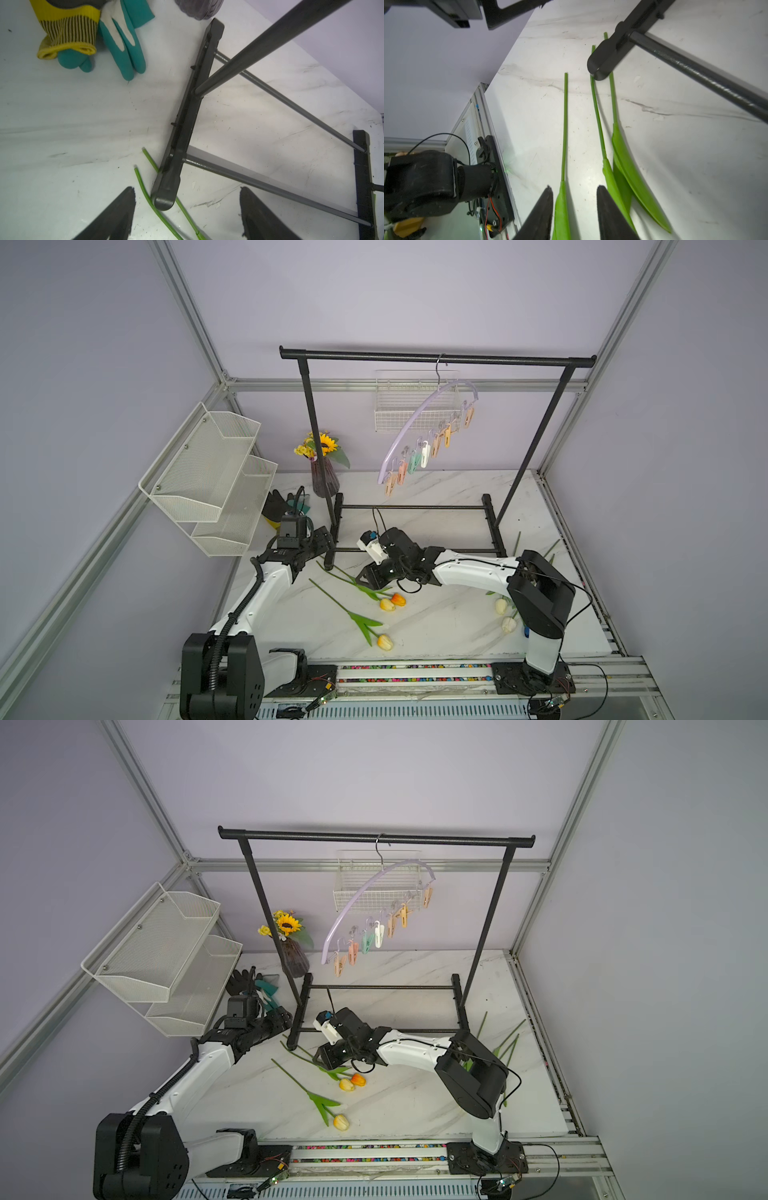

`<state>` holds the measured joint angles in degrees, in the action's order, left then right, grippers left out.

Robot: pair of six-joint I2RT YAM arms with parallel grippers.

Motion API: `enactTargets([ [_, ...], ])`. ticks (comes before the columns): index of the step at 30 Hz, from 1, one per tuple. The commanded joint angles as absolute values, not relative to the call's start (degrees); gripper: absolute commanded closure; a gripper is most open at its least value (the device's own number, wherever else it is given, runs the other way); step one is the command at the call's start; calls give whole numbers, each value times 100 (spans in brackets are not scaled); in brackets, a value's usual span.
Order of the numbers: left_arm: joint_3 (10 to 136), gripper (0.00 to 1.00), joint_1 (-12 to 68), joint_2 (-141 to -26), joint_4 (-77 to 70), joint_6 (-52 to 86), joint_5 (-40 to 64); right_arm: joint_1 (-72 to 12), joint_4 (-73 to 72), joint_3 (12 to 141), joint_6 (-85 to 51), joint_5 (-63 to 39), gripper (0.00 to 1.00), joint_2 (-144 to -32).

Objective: Dry the flowers on a clothes hanger
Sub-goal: Pick up the flower at the center of the board.

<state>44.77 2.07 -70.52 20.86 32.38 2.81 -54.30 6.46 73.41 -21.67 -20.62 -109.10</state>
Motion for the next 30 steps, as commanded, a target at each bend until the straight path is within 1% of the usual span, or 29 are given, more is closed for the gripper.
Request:
enactTargets([
  [1,4475,28,237,-7184,1849,3261,396,-5466,1281,7951,-1881,-1483,65,-11298],
  [4,4489,34,237,-7403,1785,3127,419,-5539,1521,8389,-1735,-1264,65,-11652],
  [11,4576,38,234,-7946,1737,3024,573,-5614,1683,9049,-1596,-1169,65,-12355],
  [17,4600,38,237,-8024,1704,3014,590,-5722,1909,9550,-1472,-966,66,-12809],
  [23,4603,37,237,-8041,1649,3023,625,-5836,2095,9933,-1407,-406,72,-13140],
  [30,4643,36,233,-8039,1711,2997,597,-5975,2299,10101,-1240,-67,78,-13337],
])
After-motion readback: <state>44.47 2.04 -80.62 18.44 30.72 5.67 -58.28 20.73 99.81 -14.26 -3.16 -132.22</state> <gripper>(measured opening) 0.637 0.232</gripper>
